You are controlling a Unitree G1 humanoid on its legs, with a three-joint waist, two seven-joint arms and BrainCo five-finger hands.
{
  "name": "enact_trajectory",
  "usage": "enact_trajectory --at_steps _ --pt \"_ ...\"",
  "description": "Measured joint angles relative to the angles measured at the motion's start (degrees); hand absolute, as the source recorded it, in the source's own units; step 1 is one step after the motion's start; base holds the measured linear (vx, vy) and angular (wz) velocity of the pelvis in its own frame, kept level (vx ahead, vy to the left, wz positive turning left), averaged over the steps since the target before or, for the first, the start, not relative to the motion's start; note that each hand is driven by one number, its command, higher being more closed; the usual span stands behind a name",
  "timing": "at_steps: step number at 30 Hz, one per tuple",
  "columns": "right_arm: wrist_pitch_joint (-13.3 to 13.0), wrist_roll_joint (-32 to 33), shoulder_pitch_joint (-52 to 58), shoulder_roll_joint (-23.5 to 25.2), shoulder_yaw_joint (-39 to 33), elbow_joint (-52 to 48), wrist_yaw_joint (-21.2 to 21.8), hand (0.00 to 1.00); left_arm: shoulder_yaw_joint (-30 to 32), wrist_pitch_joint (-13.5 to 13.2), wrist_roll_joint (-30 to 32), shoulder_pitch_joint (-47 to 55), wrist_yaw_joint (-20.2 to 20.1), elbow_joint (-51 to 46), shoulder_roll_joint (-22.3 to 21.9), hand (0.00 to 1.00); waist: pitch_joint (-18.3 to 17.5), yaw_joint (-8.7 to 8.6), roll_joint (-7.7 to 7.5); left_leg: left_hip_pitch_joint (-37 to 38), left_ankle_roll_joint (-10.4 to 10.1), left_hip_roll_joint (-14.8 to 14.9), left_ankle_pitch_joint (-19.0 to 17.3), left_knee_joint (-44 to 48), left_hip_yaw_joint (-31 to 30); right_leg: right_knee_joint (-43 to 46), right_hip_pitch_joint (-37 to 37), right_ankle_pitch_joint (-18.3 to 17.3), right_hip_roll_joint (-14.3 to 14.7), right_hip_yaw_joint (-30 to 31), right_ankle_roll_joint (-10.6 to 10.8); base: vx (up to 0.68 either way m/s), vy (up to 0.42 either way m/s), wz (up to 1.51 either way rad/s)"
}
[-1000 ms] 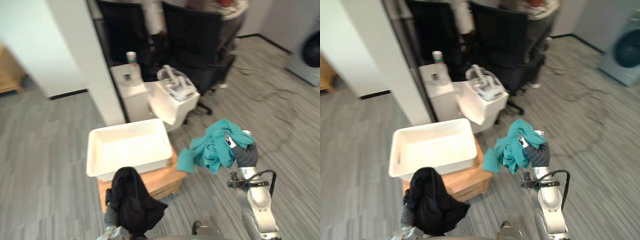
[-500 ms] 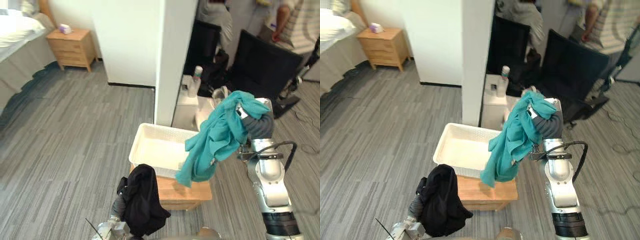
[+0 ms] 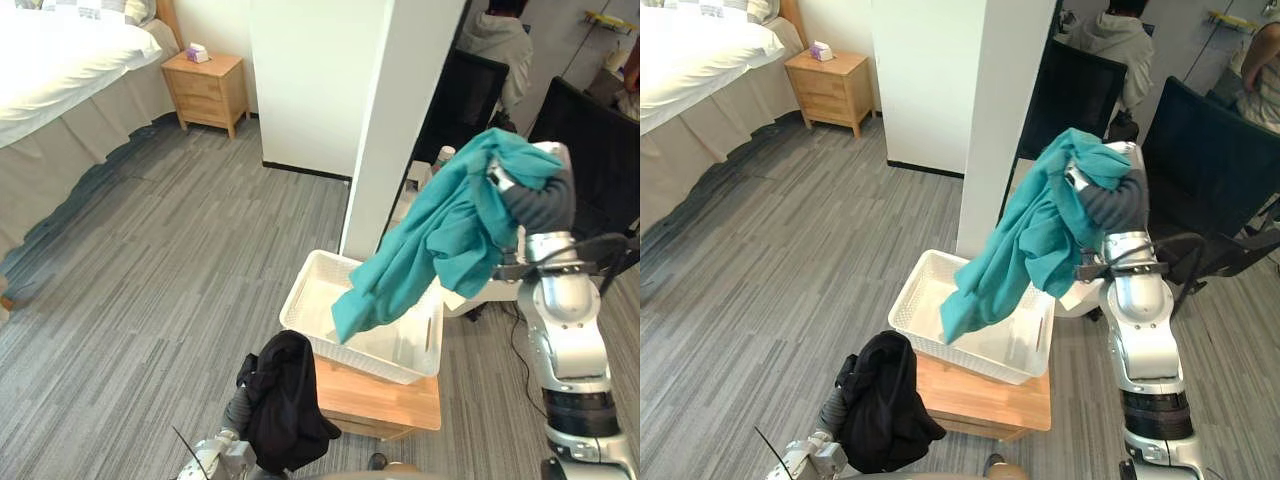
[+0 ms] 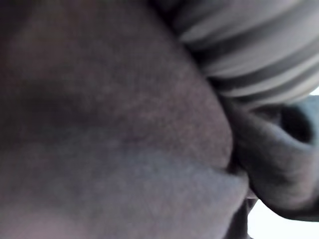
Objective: Tidy the bed and pick cloth on bed and put in laundry
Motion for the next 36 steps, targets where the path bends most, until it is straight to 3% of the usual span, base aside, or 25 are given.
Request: enact_trajectory --at_steps 5,6,9,11,13,15,18,20,23,27,30,31,32,34,35,36 --pt "2.71 -0.76 -2.98 1.29 6.25 14.26 -0.78 1.00 -0.79 0.15 1.05 -1.28 -0.27 -0.73 2.91 1.00 0.92 1.25 -0.43 -3.49 1.38 -1.36 0.75 -1.01 -0.53 -0.62 -2.90 3.22 -1.00 -1.33 -1.56 -0.08 0.073 0.16" --pt "2.70 -1.22 -3.87 1.84 6.82 16.84 -1.34 0.00 -0.79 0.14 1.16 -1.83 -0.21 -1.47 3.64 1.00 1.48 1.90 -0.71 -5.08 1.71 -1.41 0.90 -0.96 -0.19 -0.61 -4.61 3.73 -1.06 -1.28 -2.24 -0.09 0.036 0.01" --pt "0.92 -2.70 -8.20 2.18 7.09 25.89 -3.69 0.00 -0.68 -0.75 1.11 -4.71 0.75 -8.35 5.51 1.00 6.93 2.30 -0.86 -9.30 1.87 -1.41 2.39 -0.74 -0.06 -0.62 -7.62 5.35 -1.64 -2.80 -2.74 -0.14 0.034 0.29" --pt "0.27 -6.16 -9.01 2.61 6.77 31.10 -4.51 0.00 -0.62 -3.52 0.73 -6.97 1.17 -15.60 5.15 1.00 10.47 2.45 1.77 -12.34 1.27 -1.24 4.39 -0.83 0.54 -0.69 -10.16 6.35 -2.08 -2.98 -2.11 -0.06 0.024 0.27" --pt "0.23 -8.79 -8.96 3.95 6.93 34.39 -5.26 0.00 -0.63 -5.53 0.52 -8.11 2.17 -20.25 4.47 1.00 11.51 2.34 2.74 -13.13 1.14 -1.32 5.82 -0.70 1.04 -1.27 -11.15 6.87 -2.23 -3.05 -1.49 0.05 0.002 0.07" --pt "0.85 -11.64 -7.41 5.51 7.52 36.77 -5.34 0.00 -1.53 -8.00 -0.03 -11.21 3.76 -24.38 4.46 1.00 12.25 2.41 2.78 -13.27 0.55 -1.26 6.24 -0.68 2.92 -2.40 -10.98 7.14 -1.92 -2.52 -1.45 0.07 0.004 -0.05" --pt "0.89 -13.56 -5.62 6.21 9.54 39.47 -5.12 0.00 -2.87 -8.85 -0.16 -14.98 4.87 -27.06 4.53 1.00 12.31 2.12 2.71 -12.67 0.55 -0.40 6.24 -0.73 4.19 -3.81 -10.37 8.82 -1.07 -2.15 -3.29 0.03 0.000 -0.18" --pt "0.99 -14.64 -4.12 6.18 10.57 42.68 -5.15 0.00 -3.54 -8.86 -0.14 -17.00 4.86 -27.57 5.02 1.00 12.65 2.04 2.09 -11.50 0.56 -0.27 6.22 -0.95 4.63 -4.71 -9.08 9.42 -1.06 -1.70 -2.58 0.01 0.011 -0.10" --pt "1.08 -21.34 -2.09 5.88 11.61 47.72 -5.91 0.00 -4.17 -9.38 -0.03 -19.13 4.70 -28.05 7.77 1.00 12.81 2.13 0.95 -10.96 0.73 -0.15 6.03 -1.05 5.04 -4.87 -8.61 9.42 -0.92 -0.87 -2.59 -0.01 0.007 -0.01" --pt "2.24 -24.83 2.10 5.13 12.76 48.22 -5.89 0.00 -4.09 -13.56 2.37 -19.55 5.72 -31.10 12.16 1.00 12.28 2.33 -1.04 -10.10 0.99 0.48 5.09 -0.97 6.79 -6.05 -7.92 9.42 -0.17 1.28 -2.59 -0.05 0.000 -0.17" --pt "4.75 -26.17 8.72 4.97 12.88 46.76 -3.63 0.00 -3.39 -15.77 4.93 -19.86 6.53 -33.63 13.72 1.00 10.02 2.10 -2.79 -7.98 0.55 1.93 3.55 -0.98 8.23 -6.63 -5.94 8.71 1.35 2.65 -3.10 -0.07 -0.033 -0.31" --pt "6.09 -27.09 11.93 4.98 12.94 45.10 -3.58 0.00 -3.08 -16.04 5.90 -20.10 7.23 -34.67 14.42 1.00 8.64 1.88 -4.28 -7.72 0.45 1.77 3.49 -1.16 8.83 -6.66 -5.90 6.72 1.28 3.12 -3.57 0.00 -0.078 -0.32" --pt "8.03 -27.47 15.54 5.04 13.06 43.41 -3.60 0.00 -2.40 -16.44 7.38 -20.33 8.21 -35.32 15.25 1.00 7.25 1.68 -6.17 -6.94 -0.16 1.63 3.10 -0.96 9.85 -6.69 -5.38 4.28 1.02 4.02 -2.10 0.02 -0.098 -0.28" --pt "10.73 -26.01 19.49 5.24 12.14 42.62 -3.98 0.00 -1.95 -16.26 10.22 -20.48 9.72 -35.24 15.46 1.00 4.76 0.21 -7.11 -6.45 -0.83 2.02 2.82 -0.57 10.31 -6.43 -5.07 2.51 1.27 4.42 -1.04 0.02 -0.108 -0.23" --pt "11.67 -23.57 21.97 5.69 10.12 41.01 -5.05 0.00 -1.96 -16.19 12.75 -20.66 10.86 -35.24 15.47 1.00 3.89 -1.07 -6.86 -5.69 -1.45 2.86 2.76 -0.44 10.71 -6.31 -4.63 2.34 2.06 4.75 -1.30 0.02 -0.088 -0.20" --pt "11.89 -22.66 23.14 6.02 8.99 39.98 -6.06 0.00 -1.96 -15.99 14.15 -20.87 11.31 -35.23 15.48 1.00 3.59 -1.26 -6.72 -5.13 -1.58 3.11 2.75 -0.38 10.96 -6.31 -4.31 2.35 2.30 4.80 -1.28 0.01 -0.066 -0.30"
